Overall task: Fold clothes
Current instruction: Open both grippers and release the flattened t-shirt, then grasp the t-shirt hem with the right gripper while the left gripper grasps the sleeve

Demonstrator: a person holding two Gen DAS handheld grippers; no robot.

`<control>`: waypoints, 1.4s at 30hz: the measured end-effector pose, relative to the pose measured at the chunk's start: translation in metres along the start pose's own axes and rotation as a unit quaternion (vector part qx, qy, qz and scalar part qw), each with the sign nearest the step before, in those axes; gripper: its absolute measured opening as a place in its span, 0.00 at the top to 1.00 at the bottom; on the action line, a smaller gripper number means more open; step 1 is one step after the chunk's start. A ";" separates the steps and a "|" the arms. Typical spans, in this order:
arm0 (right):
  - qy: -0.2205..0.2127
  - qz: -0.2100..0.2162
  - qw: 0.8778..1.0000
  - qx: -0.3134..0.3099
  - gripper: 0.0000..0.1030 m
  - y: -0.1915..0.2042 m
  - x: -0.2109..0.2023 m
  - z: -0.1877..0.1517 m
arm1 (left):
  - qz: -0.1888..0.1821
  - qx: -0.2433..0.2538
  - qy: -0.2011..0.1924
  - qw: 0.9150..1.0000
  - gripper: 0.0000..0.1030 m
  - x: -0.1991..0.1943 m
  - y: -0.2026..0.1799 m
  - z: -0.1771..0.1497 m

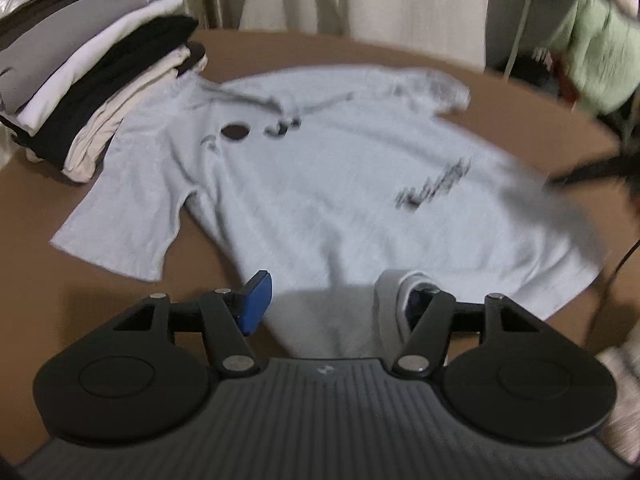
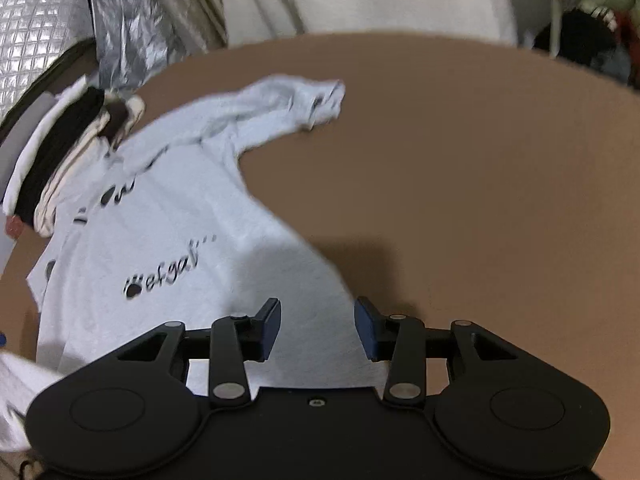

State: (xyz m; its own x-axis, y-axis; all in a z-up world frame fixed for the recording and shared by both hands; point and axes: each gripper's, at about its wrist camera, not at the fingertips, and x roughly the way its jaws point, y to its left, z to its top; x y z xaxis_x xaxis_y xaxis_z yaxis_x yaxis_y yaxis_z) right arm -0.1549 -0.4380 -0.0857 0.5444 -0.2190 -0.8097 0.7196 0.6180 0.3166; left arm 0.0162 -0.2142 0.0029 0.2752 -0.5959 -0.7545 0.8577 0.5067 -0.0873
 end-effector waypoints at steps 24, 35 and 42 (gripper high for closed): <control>-0.001 -0.216 0.958 -0.191 0.98 0.037 -0.018 -0.023 | 0.153 0.041 0.072 0.985 0.29 0.056 0.070 0.011; -0.077 -0.169 0.967 -0.177 0.36 0.067 -0.046 -0.028 | 0.229 0.047 0.012 0.972 0.29 0.104 0.079 0.002; -0.077 0.070 0.976 -0.194 0.36 0.151 -0.047 -0.046 | 0.272 0.039 0.022 0.961 0.29 0.102 0.114 -0.007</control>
State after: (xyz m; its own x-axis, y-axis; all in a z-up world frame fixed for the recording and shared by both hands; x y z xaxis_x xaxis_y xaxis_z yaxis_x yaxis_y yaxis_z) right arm -0.0917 -0.3000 -0.0224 0.7053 -0.2038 -0.6790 0.4328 0.8823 0.1848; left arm 0.1393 -0.2128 -0.0884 0.6750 -0.2276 -0.7018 0.6225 0.6863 0.3762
